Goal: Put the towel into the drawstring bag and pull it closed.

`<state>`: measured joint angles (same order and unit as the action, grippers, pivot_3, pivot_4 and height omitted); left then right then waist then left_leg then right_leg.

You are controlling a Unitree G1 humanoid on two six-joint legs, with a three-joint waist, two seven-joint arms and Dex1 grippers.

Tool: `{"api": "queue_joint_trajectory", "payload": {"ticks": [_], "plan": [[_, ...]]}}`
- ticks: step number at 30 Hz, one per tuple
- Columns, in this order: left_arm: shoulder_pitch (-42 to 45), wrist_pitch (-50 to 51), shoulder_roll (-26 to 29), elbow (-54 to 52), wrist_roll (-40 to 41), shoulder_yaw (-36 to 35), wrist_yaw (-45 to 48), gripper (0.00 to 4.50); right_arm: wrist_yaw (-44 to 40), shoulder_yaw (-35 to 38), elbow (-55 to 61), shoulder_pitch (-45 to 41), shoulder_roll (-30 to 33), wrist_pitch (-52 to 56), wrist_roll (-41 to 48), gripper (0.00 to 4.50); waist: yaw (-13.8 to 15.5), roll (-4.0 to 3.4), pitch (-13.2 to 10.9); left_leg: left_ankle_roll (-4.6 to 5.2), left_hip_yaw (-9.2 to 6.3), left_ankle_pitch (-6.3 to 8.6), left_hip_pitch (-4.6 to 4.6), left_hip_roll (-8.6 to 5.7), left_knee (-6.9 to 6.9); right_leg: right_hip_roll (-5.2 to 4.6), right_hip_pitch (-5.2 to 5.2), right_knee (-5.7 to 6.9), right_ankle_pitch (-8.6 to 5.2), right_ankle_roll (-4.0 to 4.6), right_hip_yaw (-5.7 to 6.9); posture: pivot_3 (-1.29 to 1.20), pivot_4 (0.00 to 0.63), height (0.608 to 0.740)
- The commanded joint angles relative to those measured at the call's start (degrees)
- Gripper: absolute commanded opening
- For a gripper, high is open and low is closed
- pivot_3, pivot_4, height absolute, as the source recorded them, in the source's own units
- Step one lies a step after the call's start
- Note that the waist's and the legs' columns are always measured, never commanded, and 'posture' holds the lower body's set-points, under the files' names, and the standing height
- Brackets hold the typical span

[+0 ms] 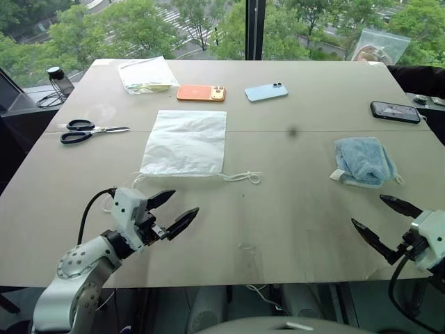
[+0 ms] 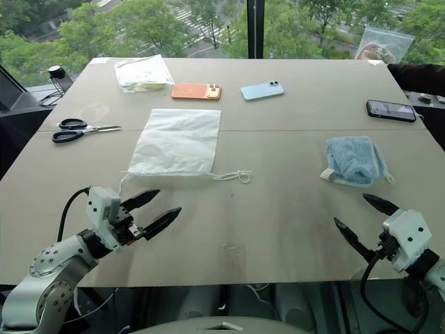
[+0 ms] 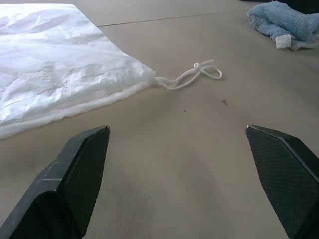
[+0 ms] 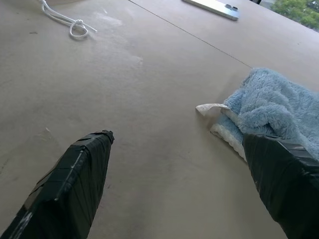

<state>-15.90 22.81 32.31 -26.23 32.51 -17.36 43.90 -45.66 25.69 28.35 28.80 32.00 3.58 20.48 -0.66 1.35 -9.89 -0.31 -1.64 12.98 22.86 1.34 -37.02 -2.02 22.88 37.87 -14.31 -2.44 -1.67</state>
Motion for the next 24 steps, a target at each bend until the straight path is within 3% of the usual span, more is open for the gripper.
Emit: {"api": "queue_joint_trajectory", "payload": {"ticks": [1,8,10,14,20,24], "plan": [[1.2,-0.9,0.0,-0.7,0.0,0.0,-0.7,4.50,0.3,-0.4,1.3,-0.3,-0.6,-1.8,0.5,4.47,0.0,0.00,0.0,0.00,0.00,0.00,0.00,0.00,0.00,0.00,0.00,0.00,0.00,0.00,0.00,0.00,0.150,0.740],[6.4,-1.7,0.1,-0.6,-4.4,1.0,-5.7,4.50,0.8,-5.9,8.4,-3.9,-0.4,-0.3,2.6,4.47,-0.1,-0.03,0.0,0.00,0.00,0.00,-0.01,-0.01,-0.01,0.03,-0.01,0.01,0.01,-0.01,0.00,0.00,0.150,0.740],[8.2,-6.0,0.5,1.2,-9.8,1.4,-7.8,4.50,-0.3,-8.2,11.5,-4.6,1.0,1.3,3.7,4.47,0.0,-0.02,0.0,0.00,0.01,0.00,0.01,-0.02,-0.01,0.04,-0.01,0.00,0.01,-0.01,0.01,0.00,0.150,0.740],[8.9,-16.4,6.0,6.9,-29.2,5.6,-13.3,4.50,-2.0,-11.7,16.9,-4.8,4.4,5.4,6.6,4.47,0.1,-0.02,0.0,0.00,-0.05,0.00,0.00,-0.05,0.00,0.07,-0.01,0.01,0.01,-0.01,0.04,0.00,0.150,0.740],[13.4,-30.7,10.4,16.9,-47.0,12.1,-20.8,4.50,-1.0,-14.4,20.0,-4.1,5.9,7.9,7.2,4.47,0.5,0.05,0.0,0.00,-0.02,0.00,0.03,-0.04,0.05,-0.03,-0.01,-0.07,0.01,-0.01,0.04,0.00,0.150,0.740],[17.9,-34.0,9.6,22.5,-49.5,14.4,-22.6,4.50,-0.2,-15.0,19.6,-3.6,5.5,7.2,6.0,4.47,1.0,0.07,0.0,0.00,-0.02,0.00,0.01,-0.04,0.09,-0.05,-0.01,-0.07,0.01,-0.02,0.07,0.00,0.150,0.740]]}}
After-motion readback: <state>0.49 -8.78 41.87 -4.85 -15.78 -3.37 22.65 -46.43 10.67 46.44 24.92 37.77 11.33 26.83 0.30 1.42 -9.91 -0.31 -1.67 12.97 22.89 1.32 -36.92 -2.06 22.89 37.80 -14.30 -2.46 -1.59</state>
